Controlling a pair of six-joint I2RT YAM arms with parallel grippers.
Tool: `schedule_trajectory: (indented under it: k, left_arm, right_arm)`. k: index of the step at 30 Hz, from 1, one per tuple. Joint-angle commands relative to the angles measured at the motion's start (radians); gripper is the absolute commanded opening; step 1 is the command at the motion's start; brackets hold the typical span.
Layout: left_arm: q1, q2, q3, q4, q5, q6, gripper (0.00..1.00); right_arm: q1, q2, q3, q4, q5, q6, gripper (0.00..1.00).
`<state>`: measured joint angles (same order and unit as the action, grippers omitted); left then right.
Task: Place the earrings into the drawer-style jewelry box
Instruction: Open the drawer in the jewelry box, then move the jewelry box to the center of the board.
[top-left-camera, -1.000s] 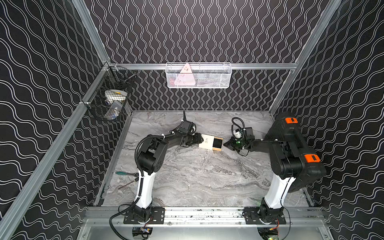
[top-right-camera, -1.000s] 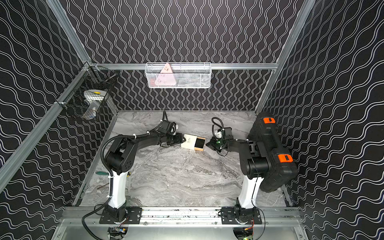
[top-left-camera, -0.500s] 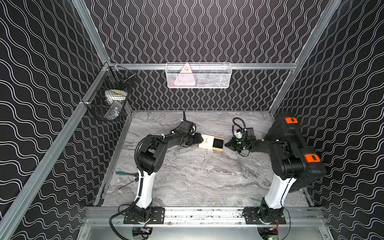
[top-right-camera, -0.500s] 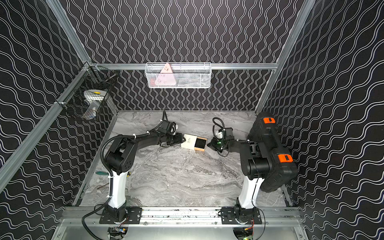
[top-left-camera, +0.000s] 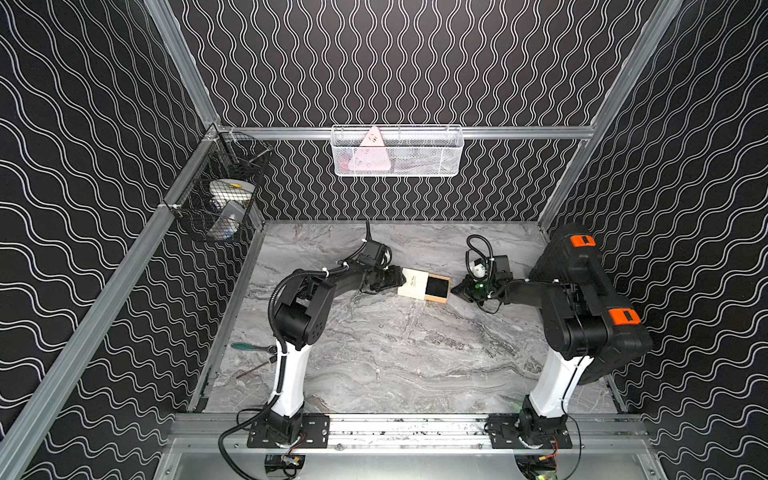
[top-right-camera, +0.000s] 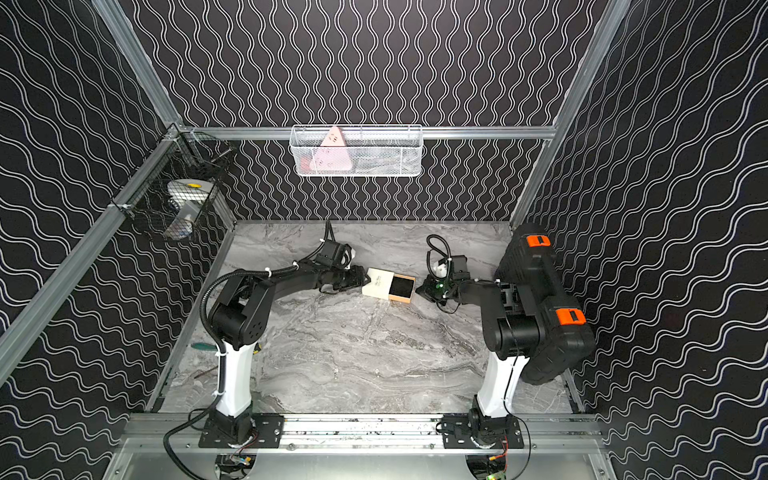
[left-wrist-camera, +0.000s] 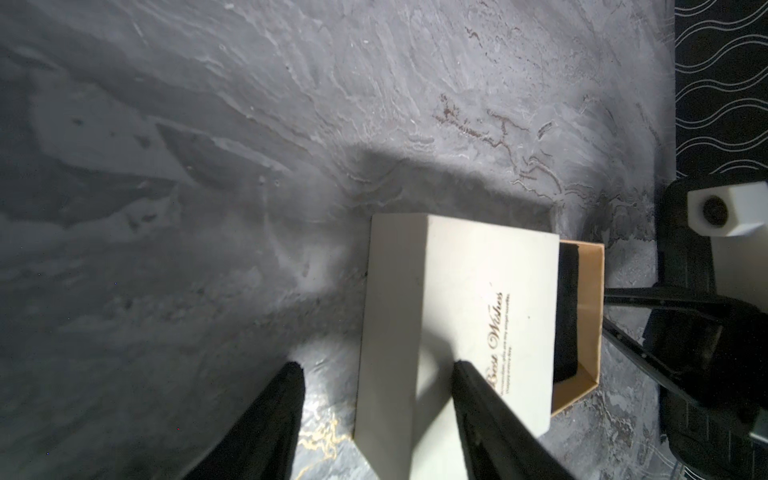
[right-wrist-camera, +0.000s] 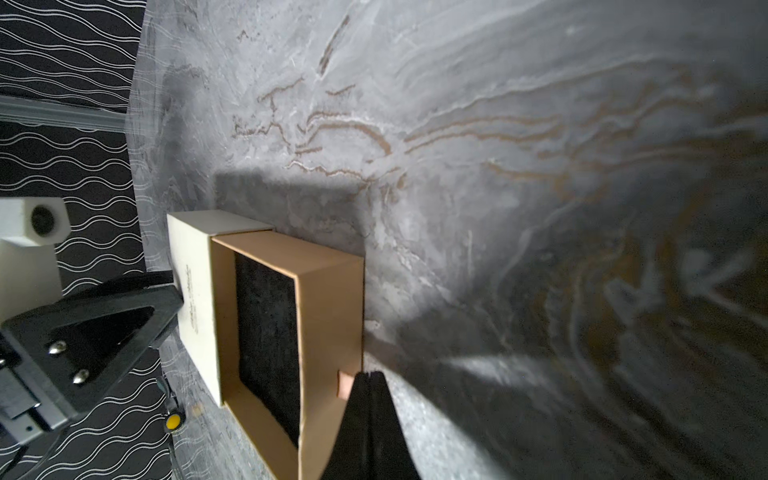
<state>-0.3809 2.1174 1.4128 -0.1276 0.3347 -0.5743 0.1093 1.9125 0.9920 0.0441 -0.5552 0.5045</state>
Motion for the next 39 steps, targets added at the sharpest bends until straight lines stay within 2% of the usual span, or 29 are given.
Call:
schedule_trajectory:
  k: [1, 4, 9, 10, 16, 28, 32, 39]
  left_arm:
    - [0.002, -0.002, -0.009, -0.087, -0.057, 0.013, 0.62]
    - [0.003, -0.006, -0.008, -0.086, -0.059, 0.014, 0.63]
    - [0.003, -0.033, -0.02, -0.068, -0.033, 0.015, 0.73]
    - [0.002, -0.042, -0.023, -0.06, -0.025, 0.012, 0.73]
    - [0.002, -0.092, -0.03, -0.066, -0.014, 0.01, 0.72]
    - [0.002, -0.283, -0.12, -0.092, -0.021, -0.005, 0.73]
    - [0.002, -0.346, -0.182, -0.09, -0.018, -0.015, 0.72]
    - [-0.01, -0.509, -0.385, -0.112, -0.022, -0.027, 0.73]
  right_arm:
    - [0.0, -0.006, 0.007, -0.023, 0.026, -0.014, 0.0]
    - [-0.001, -0.007, 0.013, -0.029, 0.026, -0.015, 0.0]
    - [-0.001, -0.019, 0.031, -0.06, 0.033, -0.017, 0.01]
    - [0.0, -0.026, 0.035, -0.074, 0.041, -0.015, 0.05]
    - [-0.002, -0.06, 0.065, -0.166, 0.102, -0.012, 0.16]
    - [0.018, 0.008, 0.135, -0.124, 0.02, 0.046, 0.26]
    - [0.048, 0.046, 0.192, -0.124, 0.011, 0.049, 0.26]
    - [0.113, 0.087, 0.259, -0.133, 0.004, 0.05, 0.26]
